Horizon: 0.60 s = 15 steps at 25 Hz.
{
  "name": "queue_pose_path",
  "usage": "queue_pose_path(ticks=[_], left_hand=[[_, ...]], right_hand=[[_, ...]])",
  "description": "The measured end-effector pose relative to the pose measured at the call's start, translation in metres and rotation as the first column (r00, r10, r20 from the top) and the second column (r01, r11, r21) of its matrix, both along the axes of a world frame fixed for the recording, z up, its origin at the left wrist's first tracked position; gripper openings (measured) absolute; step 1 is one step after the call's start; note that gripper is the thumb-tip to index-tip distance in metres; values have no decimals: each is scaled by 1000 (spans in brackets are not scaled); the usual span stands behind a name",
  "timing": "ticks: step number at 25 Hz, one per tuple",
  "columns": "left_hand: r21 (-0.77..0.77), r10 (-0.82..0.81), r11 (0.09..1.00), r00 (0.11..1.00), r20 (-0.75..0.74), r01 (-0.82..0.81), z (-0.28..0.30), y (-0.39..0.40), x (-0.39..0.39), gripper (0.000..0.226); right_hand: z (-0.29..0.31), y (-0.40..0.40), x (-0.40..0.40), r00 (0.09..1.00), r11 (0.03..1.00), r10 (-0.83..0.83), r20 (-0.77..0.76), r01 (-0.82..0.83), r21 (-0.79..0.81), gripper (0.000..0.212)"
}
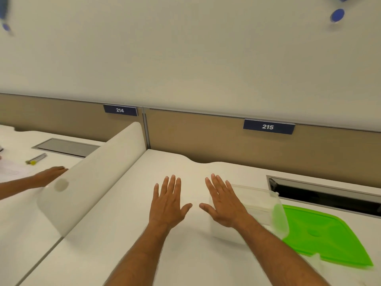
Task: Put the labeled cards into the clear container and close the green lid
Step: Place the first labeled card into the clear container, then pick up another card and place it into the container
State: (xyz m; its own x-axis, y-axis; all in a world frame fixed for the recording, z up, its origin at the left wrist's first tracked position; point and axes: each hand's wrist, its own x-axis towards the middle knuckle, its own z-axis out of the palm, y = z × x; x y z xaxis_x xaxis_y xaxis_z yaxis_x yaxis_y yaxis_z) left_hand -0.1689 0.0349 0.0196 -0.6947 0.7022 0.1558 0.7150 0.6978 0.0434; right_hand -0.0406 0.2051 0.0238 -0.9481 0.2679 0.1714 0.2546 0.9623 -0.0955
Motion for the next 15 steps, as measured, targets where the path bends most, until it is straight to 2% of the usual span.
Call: queue_pose_path(ticks=[4,7,9,12,15], left_hand=[[-36,71,997,997,3,-71,-7,-28,-20,90],[-20,93,996,995,47,-92,-7,-39,-26,81],[-27,120,993,983,140,-117,-6,-43,-28,68],[-50,196,980,912,361,-191,-7,-45,-31,53],[-81,207,978,870,447,-191,-12,-46,-33,37]], right_hand=[[-6,-25,-34,990,988,132,41,-135,69,81],[-9,-39,-56,966,964,240,99,-249,91,64],[-8,-47,-67,941,946,310,137,-319,51,55],[-11,-56,-80,920,938,342,191,-346,-16,47],[-19,-63,-90,917,945,325,233,-320,-62,42]])
